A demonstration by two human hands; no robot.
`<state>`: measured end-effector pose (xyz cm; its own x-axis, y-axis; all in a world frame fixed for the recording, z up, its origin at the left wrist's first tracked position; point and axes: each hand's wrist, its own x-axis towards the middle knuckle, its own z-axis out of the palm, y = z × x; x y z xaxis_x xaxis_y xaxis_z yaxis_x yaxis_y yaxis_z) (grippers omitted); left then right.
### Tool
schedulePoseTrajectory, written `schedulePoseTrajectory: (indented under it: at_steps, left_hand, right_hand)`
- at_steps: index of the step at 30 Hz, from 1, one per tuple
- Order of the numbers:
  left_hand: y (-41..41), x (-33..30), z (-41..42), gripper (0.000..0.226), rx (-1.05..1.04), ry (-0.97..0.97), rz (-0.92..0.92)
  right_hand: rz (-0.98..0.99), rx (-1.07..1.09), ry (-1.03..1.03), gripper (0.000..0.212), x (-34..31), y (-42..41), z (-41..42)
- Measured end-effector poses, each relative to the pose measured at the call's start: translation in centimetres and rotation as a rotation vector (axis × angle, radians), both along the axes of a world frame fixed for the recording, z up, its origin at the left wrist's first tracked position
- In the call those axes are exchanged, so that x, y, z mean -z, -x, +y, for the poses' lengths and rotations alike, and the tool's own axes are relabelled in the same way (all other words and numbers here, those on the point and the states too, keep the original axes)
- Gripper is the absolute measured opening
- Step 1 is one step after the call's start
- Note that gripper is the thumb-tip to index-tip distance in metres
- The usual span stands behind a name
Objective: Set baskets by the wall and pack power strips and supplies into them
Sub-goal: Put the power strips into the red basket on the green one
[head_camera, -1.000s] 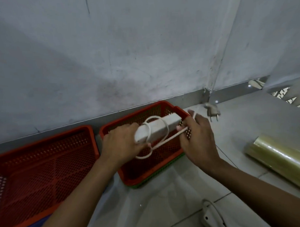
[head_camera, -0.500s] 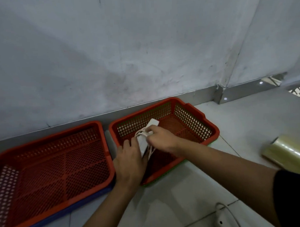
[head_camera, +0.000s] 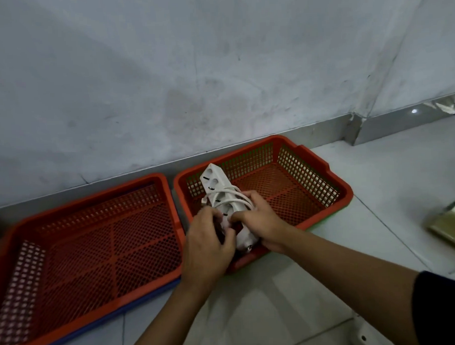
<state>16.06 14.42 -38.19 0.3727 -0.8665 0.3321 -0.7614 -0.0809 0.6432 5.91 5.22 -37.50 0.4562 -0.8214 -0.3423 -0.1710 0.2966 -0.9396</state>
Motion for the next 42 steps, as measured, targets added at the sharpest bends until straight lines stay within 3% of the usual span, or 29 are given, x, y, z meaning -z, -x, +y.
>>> schedulePoseTrajectory:
  at_steps: [2, 5, 8, 11, 14, 18, 22, 24, 27, 29, 31, 33, 36, 39, 42]
  left_hand:
    - [-0.4, 0.5, 0.0, 0.021, 0.007, -0.039, -0.072]
    - [0.0, 1.0, 0.1, 0.021, 0.073, -0.081, -0.163]
    - [0.9, 0.8, 0.0, 0.028, 0.072, -0.093, -0.179]
    - [2.3, 0.3, -0.5, 0.052, 0.104, -0.124, -0.212]
    - [3.5, 0.2, -1.1, 0.064, 0.179, -0.254, -0.312]
    - [3.3, 1.0, -2.2, 0.04, 0.254, -0.32, -0.332]
    - [3.7, 0.1, -2.9, 0.019, 0.181, -0.211, -0.156]
    - [3.4, -0.3, -2.5, 0.011, 0.178, -0.127, -0.193]
    - [1.7, -0.4, -1.8, 0.011, 0.398, -0.097, -0.219]
    - [0.9, -0.9, -2.0, 0.024, 0.489, -0.193, -0.17]
    - [0.5, -1.1, -2.7, 0.061, 0.412, -0.384, -0.197]
    - [0.4, -1.2, -3.4, 0.083, 0.286, -0.619, -0.251]
    - [1.3, -0.6, -4.2, 0.077, 0.27, -0.794, -0.1]
    - [1.8, 0.1, -4.5, 0.059, 0.31, -0.764, -0.167]
    - [1.4, -0.6, -4.7, 0.068, 0.421, -0.89, 0.038]
  right_hand:
    - [0.181, -0.167, 0.084, 0.039, -0.8, 0.4, -0.8]
    - [0.69, -0.417, 0.43, 0.049, -1.9, 1.1, -2.1]
    - [0.934, -0.43, 0.565, 0.067, -1.6, 2.1, -1.7]
    - [0.795, -0.422, 0.61, 0.067, -1.8, 4.3, -0.3]
    - [0.802, -0.451, 0.677, 0.04, -2.9, 8.0, 0.6]
    - [0.773, -0.368, 0.733, 0.035, -3.7, 13.0, 1.2]
    - [0.738, -0.298, 0.674, 0.034, -3.6, 15.9, 1.9]
    - [0.792, -0.32, 0.644, 0.04, -3.3, 16.5, 2.4]
    - [0.789, -0.341, 0.604, 0.044, -2.9, 16.3, 2.9]
    - [0.791, -0.376, 0.593, 0.047, -2.9, 15.9, 3.1]
    - [0.798, -0.391, 0.578, 0.048, -2.8, 15.4, 3.3]
    - [0.796, -0.393, 0.554, 0.048, -2.7, 15.2, 3.3]
    - [0.816, -0.428, 0.513, 0.053, -2.3, 15.0, 3.3]
    - [0.816, -0.436, 0.498, 0.059, -1.8, 15.0, 3.0]
    - [0.775, -0.443, 0.457, 0.064, -1.4, 15.0, 3.0]
